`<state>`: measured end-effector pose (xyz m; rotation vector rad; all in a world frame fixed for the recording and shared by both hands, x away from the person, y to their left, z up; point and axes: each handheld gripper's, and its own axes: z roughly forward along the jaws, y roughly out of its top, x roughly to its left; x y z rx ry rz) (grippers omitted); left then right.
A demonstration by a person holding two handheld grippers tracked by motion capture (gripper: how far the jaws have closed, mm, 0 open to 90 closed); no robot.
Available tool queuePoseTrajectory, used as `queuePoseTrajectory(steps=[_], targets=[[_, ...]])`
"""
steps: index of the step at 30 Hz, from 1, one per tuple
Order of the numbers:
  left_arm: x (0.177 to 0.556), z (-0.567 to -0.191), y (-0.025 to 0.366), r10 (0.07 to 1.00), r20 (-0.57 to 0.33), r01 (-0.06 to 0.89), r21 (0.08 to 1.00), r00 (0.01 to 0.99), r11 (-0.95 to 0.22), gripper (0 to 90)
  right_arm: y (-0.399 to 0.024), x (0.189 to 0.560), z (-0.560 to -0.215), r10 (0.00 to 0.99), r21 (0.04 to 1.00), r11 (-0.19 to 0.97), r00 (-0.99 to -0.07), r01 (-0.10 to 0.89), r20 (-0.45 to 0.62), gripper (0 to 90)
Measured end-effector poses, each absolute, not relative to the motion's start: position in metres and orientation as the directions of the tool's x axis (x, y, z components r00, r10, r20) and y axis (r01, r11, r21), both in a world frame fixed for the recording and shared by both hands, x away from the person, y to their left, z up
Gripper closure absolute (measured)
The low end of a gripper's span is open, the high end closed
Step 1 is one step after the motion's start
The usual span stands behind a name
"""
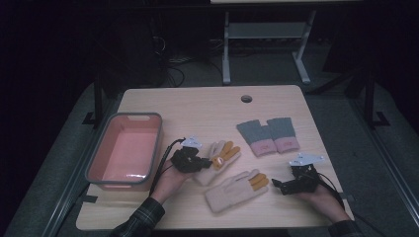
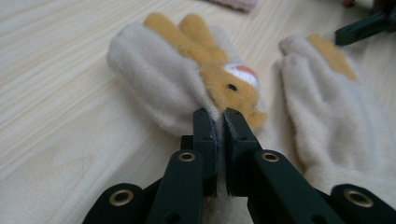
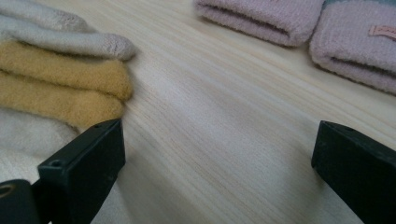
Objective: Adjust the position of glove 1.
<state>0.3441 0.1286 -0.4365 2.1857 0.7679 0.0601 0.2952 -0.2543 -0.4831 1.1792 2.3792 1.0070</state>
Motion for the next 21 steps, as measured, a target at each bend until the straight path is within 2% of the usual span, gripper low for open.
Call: queuePoseTrajectory(steps=[8,21], targets=[[0.341,-0.424,0.133,0.510,-0.247,0.498,0.746,0.824,-0.442,84.8,-0.254,0.295,-0.483,0.787,0.705,0.412,-0.615,0.578,0.045,2.4],[0.332,-0.407,0.126,0.450,-0.235,0.440,0.789,0.862,-0.429,84.8,-0.254,0.295,-0.483,0.785,0.704,0.417,-0.618,0.575,0.039,2.4]])
